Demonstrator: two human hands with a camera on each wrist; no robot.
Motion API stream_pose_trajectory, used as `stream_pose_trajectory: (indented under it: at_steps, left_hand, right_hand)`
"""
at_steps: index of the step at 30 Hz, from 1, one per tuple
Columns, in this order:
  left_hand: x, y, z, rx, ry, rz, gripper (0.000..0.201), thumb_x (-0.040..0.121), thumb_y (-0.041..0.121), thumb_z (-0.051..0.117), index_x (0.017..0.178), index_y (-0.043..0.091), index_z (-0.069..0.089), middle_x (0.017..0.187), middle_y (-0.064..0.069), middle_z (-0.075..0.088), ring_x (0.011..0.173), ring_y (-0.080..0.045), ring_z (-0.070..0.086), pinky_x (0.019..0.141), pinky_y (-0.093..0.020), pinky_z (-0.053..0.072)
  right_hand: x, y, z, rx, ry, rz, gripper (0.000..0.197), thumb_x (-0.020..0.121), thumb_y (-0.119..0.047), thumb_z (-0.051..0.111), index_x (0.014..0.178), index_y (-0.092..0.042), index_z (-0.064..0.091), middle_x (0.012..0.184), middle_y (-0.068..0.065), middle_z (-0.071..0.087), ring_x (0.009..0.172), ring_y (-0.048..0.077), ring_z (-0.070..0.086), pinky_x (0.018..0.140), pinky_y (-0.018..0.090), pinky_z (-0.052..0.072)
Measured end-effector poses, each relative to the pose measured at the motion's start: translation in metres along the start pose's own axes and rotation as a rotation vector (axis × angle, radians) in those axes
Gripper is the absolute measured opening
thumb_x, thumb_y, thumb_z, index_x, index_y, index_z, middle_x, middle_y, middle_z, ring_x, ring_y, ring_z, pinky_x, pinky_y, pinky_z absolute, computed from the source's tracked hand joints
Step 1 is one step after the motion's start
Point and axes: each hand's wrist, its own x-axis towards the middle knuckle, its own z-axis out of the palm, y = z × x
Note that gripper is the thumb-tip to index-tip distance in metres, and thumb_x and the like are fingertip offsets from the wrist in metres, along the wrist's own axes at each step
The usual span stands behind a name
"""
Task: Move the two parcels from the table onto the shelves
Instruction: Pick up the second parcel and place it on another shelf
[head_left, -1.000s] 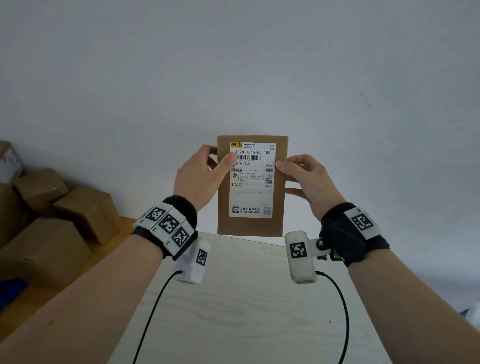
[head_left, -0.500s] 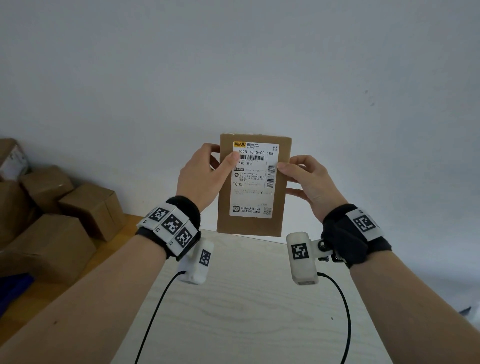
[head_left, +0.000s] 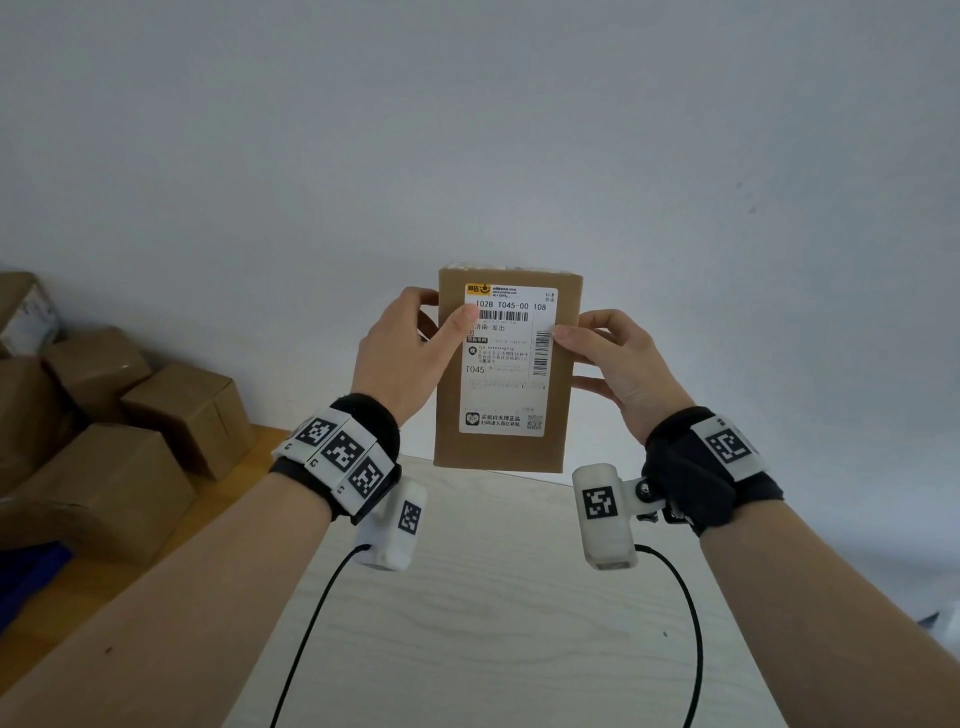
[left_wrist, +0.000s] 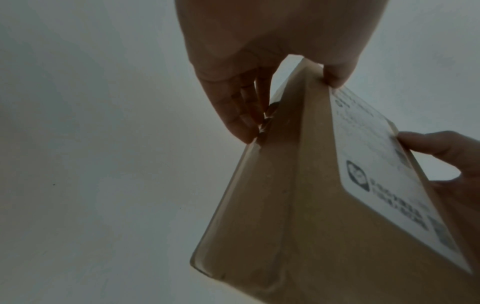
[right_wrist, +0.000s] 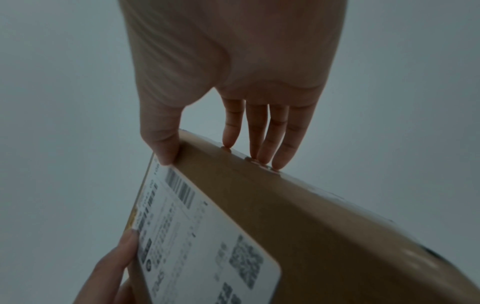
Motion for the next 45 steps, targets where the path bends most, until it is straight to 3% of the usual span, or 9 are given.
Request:
stream_pose_trajectory:
  at_steps: [3,8,15,20,27,31,37,42,45]
  left_hand:
    - [0.000,0.001,0.000,-0.017,-0.004,-0.017,0.064,0.076,0.075,0.039,0.115,0.026,0.054,0.099,0.007,0.068,0.087,-0.013,0.066,0.083,-0.042,0.057]
    - [0.006,0.009,-0.001,-0.109,-0.104,-0.118,0.058,0.086,0.065,0.046,0.123,0.020,0.052,0.101,0.000,0.068,0.094,-0.019,0.067,0.084,-0.044,0.057]
    - [0.007,0.019,0.012,-0.370,-0.255,-0.295,0.045,0.091,0.045,0.055,0.127,0.018,0.051,0.090,0.013,0.064,0.080,0.001,0.060,0.062,-0.023,0.049]
    - [0.000,0.022,0.040,-0.440,-0.355,-0.325,0.043,0.091,0.038,0.058,0.129,0.019,0.051,0.091,0.010,0.063,0.079,0.001,0.060,0.065,-0.022,0.049]
    - [-0.027,0.037,0.088,-0.540,-0.561,-0.375,0.037,0.092,0.030,0.059,0.127,0.020,0.051,0.094,0.010,0.068,0.084,-0.002,0.064,0.068,-0.025,0.050]
    - [-0.047,0.058,0.105,-0.572,-0.626,-0.374,0.037,0.091,0.030,0.059,0.126,0.019,0.052,0.093,0.009,0.068,0.081,-0.004,0.064,0.069,-0.026,0.050]
    - [-0.088,0.115,0.114,-0.598,-0.659,-0.265,0.033,0.091,0.033,0.058,0.121,0.021,0.055,0.092,0.010,0.069,0.080,-0.004,0.064,0.073,-0.027,0.051]
    - [-0.152,0.172,0.111,-0.647,-0.666,-0.160,0.035,0.090,0.037,0.060,0.122,0.024,0.057,0.102,0.009,0.071,0.094,-0.007,0.066,0.078,-0.030,0.052]
    - [-0.203,0.209,0.111,-0.653,-0.675,-0.083,0.037,0.090,0.037,0.059,0.124,0.024,0.057,0.106,0.008,0.071,0.100,-0.009,0.066,0.084,-0.033,0.054]
  right_hand:
    - [0.000,0.000,0.001,-0.004,0.005,0.009,0.021,0.082,-0.023,0.072,0.086,-0.019,0.051,0.099,0.002,0.073,0.090,0.014,0.067,0.088,0.040,0.056]
    - [-0.002,0.000,-0.001,-0.013,0.023,0.037,0.022,0.082,-0.026,0.072,0.087,-0.019,0.051,0.097,0.002,0.073,0.089,0.016,0.068,0.090,0.042,0.056]
    - [-0.016,0.011,-0.010,0.014,0.106,0.067,0.023,0.084,-0.020,0.070,0.098,-0.015,0.052,0.104,0.006,0.073,0.092,0.016,0.068,0.079,0.031,0.055]
    - [-0.034,0.023,-0.028,-0.020,0.234,0.109,0.026,0.083,-0.019,0.070,0.104,-0.015,0.055,0.113,0.009,0.072,0.101,0.020,0.068,0.094,0.040,0.054]
    - [-0.079,0.041,-0.067,-0.049,0.383,0.149,0.029,0.081,-0.017,0.070,0.105,-0.024,0.056,0.113,0.002,0.073,0.106,0.020,0.067,0.099,0.043,0.049]
    - [-0.112,0.040,-0.089,-0.033,0.415,0.168,0.036,0.072,-0.023,0.073,0.103,-0.035,0.057,0.126,0.006,0.065,0.119,0.023,0.060,0.101,0.047,0.045]
    - [-0.173,0.022,-0.133,0.004,0.456,0.105,0.043,0.083,-0.007,0.067,0.120,-0.024,0.052,0.127,0.011,0.065,0.113,0.024,0.063,0.096,0.042,0.051]
    - [-0.248,0.005,-0.175,0.024,0.493,-0.004,0.048,0.084,-0.001,0.064,0.125,-0.022,0.049,0.122,0.010,0.067,0.100,0.018,0.067,0.084,0.033,0.053]
    - [-0.306,-0.004,-0.203,0.043,0.518,-0.059,0.053,0.083,0.005,0.062,0.127,-0.020,0.048,0.123,0.012,0.066,0.103,0.021,0.066,0.087,0.037,0.055]
